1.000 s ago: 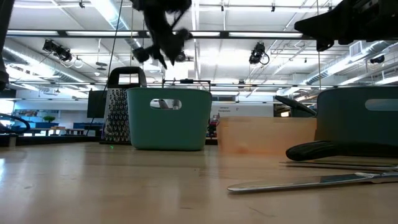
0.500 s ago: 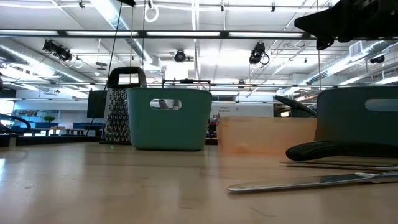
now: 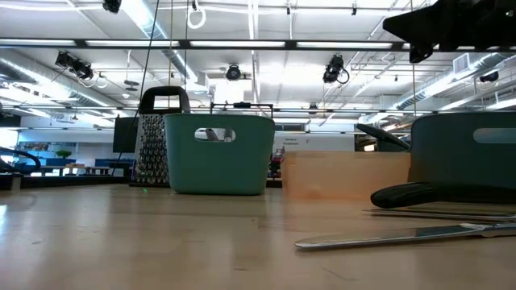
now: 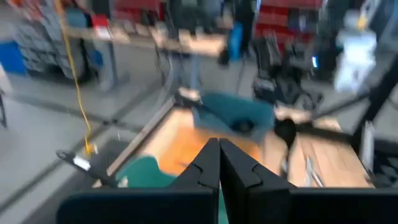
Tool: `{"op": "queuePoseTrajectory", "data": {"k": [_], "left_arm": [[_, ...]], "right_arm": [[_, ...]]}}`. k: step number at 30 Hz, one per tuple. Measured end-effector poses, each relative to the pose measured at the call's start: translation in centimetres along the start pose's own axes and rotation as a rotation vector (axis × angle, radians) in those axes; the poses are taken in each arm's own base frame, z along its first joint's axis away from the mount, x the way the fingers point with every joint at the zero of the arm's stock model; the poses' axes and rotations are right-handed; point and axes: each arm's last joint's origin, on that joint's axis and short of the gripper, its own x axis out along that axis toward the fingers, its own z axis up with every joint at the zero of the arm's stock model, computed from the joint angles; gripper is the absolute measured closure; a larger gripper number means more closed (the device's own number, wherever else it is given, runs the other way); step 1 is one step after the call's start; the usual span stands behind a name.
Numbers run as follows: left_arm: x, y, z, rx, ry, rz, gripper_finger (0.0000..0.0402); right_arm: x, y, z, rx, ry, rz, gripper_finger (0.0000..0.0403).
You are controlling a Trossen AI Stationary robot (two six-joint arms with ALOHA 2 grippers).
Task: Pick & Place Kitchen Items
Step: Put the bottom silver table knife into the orange bin
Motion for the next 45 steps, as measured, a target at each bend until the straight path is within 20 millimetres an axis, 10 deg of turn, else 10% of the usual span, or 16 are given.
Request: {"op": "queuePoseTrajectory", "data": {"k": [8, 15, 32, 45], "left_arm": [[-0.1, 0.1, -9.3, -0.013, -0.179, 0.058, 0.0399], [0.0, 0.0, -13.6, 0.001, -0.185, 0.134, 0.0400], [2.2, -1.6, -18.2, 0.050, -0.162, 0.096, 0.0396], [2.5, -2.1, -19.0, -0.010, -0.134, 0.036, 0.0389]], "right_arm": [[0.0, 0.0, 0.0, 0.040, -0.004, 0.001, 0.0394], [0.0, 0.0, 0.0, 0.053, -0.003, 0.001, 0.0394], [0.8, 0.1, 1.0, 0.091, 0.111, -0.023, 0.0394], [5.9, 5.3, 5.5, 0.190, 0.817, 0.172, 0.0382]]}}
